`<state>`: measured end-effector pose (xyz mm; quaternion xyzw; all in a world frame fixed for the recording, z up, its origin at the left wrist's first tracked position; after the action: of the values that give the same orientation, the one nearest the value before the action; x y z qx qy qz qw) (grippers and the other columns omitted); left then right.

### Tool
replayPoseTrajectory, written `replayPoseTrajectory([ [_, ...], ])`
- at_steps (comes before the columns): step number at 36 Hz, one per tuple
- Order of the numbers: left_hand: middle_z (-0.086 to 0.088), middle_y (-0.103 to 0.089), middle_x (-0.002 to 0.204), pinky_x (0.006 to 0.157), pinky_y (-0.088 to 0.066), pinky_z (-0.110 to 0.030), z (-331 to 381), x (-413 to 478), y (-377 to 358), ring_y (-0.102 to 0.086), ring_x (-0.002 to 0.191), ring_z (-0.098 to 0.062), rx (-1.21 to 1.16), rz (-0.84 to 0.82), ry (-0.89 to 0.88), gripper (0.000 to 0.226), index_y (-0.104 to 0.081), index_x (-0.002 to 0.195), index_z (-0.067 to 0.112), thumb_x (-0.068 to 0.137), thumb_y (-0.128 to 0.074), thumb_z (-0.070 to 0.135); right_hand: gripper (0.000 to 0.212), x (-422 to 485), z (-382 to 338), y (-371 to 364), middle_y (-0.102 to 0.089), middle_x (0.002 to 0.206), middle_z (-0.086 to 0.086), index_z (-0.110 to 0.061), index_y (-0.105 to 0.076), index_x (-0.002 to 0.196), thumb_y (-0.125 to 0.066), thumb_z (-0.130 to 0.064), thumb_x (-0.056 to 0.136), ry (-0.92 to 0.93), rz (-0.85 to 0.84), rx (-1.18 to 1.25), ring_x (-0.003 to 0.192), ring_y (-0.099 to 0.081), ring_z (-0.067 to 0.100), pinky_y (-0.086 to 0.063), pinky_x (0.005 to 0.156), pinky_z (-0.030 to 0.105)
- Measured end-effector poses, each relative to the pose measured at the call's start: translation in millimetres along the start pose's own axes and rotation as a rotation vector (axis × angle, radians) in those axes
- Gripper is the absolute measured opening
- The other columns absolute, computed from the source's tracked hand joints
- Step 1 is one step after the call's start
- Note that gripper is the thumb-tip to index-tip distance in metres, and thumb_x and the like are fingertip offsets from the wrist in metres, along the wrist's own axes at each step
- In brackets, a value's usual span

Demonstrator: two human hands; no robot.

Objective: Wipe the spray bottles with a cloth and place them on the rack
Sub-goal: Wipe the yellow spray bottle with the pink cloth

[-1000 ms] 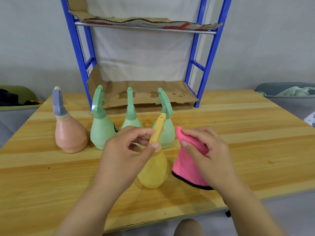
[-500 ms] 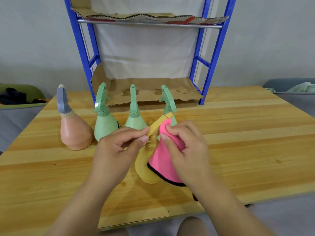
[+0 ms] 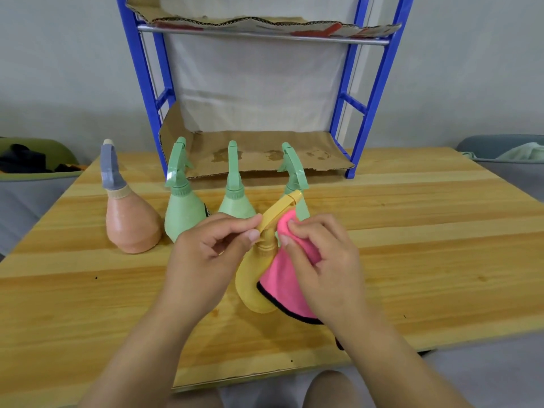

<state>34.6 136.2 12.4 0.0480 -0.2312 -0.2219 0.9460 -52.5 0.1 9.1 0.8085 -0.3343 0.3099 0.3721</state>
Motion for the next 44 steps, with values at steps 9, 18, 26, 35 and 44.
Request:
replayPoseTrajectory([
  [9,0.024,-0.066,0.084,0.066,-0.047,-0.013,-4,3,-8,-0.061,0.076,0.002,0.036,0.021,0.062,0.021,-0.064,0.087,0.034,0.069,-0.064,0.045,0.013,-11,-10,-9,-0.061,0.091,0.004,-0.012,-0.068,0.102,-0.064,-0.015,0.089,0.166,-0.056,-0.009,0.068,-0.06,0.019,-0.049,0.05,0.036],
  [18,0.024,-0.067,0.095,0.078,-0.046,-0.008,0,7,-11,-0.062,0.089,0.005,0.146,-0.004,-0.035,0.026,-0.062,0.095,0.041,0.083,-0.069,0.02,0.021,6,6,7,-0.062,0.093,0.003,-0.007,-0.07,0.099,-0.063,-0.022,0.087,0.003,0.047,-0.132,0.082,-0.057,0.007,-0.048,0.068,0.019],
  [26,0.023,-0.068,0.096,0.08,-0.047,-0.01,-2,12,-8,-0.062,0.093,0.004,0.186,-0.02,-0.063,0.029,-0.062,0.097,0.046,0.083,-0.069,0.023,0.018,0,21,0,-0.056,0.094,-0.012,-0.017,-0.064,0.101,-0.068,-0.024,0.085,-0.26,0.004,-0.098,0.086,-0.053,-0.002,-0.039,0.074,0.004],
  [35,0.03,-0.064,0.1,0.073,-0.042,-0.005,-5,14,-8,-0.059,0.089,0.009,0.171,-0.034,-0.041,0.026,-0.063,0.099,0.044,0.086,-0.065,0.022,0.019,9,29,5,-0.058,0.099,-0.017,-0.029,-0.066,0.105,-0.067,-0.026,0.086,-0.368,-0.09,-0.001,0.096,-0.054,-0.005,-0.042,0.078,0.006],
  [44,0.027,-0.066,0.098,0.07,-0.041,-0.004,-8,13,-8,-0.059,0.082,0.008,0.131,-0.03,-0.043,0.024,-0.064,0.102,0.041,0.079,-0.057,0.041,0.028,10,34,-3,-0.056,0.103,-0.011,-0.023,-0.064,0.116,-0.06,-0.032,0.089,-0.393,-0.141,0.01,0.097,-0.051,-0.008,-0.039,0.078,0.002],
])
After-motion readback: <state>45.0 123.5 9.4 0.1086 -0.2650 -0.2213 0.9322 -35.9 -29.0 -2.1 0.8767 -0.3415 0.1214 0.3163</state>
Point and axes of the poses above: each hand's wrist, its own x-axis towards the middle knuckle, its own y-axis out of the back of the hand, z = x × y, the point moved 7 cm from there along x, towards the middle knuckle
